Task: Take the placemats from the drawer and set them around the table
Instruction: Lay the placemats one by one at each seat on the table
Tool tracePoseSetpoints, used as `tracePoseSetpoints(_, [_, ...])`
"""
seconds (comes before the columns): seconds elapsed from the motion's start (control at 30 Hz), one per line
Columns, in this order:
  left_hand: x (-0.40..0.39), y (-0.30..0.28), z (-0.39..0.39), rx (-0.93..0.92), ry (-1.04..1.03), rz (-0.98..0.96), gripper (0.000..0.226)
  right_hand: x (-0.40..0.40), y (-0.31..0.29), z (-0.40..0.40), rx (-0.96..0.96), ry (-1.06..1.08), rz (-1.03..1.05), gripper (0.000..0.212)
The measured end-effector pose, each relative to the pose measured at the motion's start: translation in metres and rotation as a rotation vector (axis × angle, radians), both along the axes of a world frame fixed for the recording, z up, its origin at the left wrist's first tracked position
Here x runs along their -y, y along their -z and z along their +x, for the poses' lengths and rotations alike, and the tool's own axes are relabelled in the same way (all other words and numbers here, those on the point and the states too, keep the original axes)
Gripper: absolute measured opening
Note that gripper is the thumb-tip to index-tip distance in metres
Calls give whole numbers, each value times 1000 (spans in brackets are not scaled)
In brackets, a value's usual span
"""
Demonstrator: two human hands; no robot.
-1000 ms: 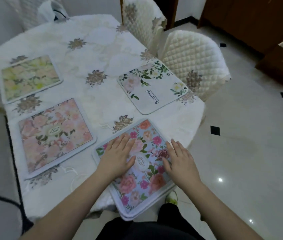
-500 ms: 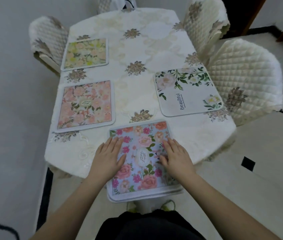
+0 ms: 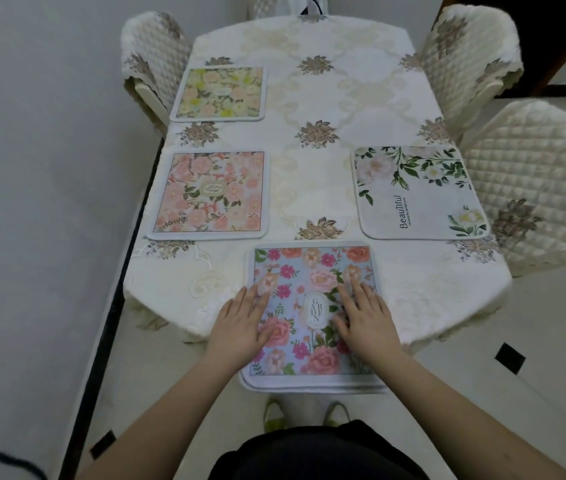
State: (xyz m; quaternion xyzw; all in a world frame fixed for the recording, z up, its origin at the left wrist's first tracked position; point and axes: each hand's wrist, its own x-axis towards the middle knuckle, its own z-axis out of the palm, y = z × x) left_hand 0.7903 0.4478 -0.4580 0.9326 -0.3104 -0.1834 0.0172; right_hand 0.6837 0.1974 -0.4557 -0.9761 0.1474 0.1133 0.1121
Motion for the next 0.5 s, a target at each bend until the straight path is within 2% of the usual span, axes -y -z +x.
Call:
tracePoseSetpoints(0.17, [-6,15,-2,-11,-9,-3,69,1,10,-7,-74,-47,-29,81])
tracePoseSetpoints(0.3, [-7,21,-3,-13,-19,1,70,2,12,-10,-65,-37,9,83])
tracePoseSetpoints(0.5, [-5,22,-6,2,-44,-26,90,6,16,-11,-34,-39,30,84])
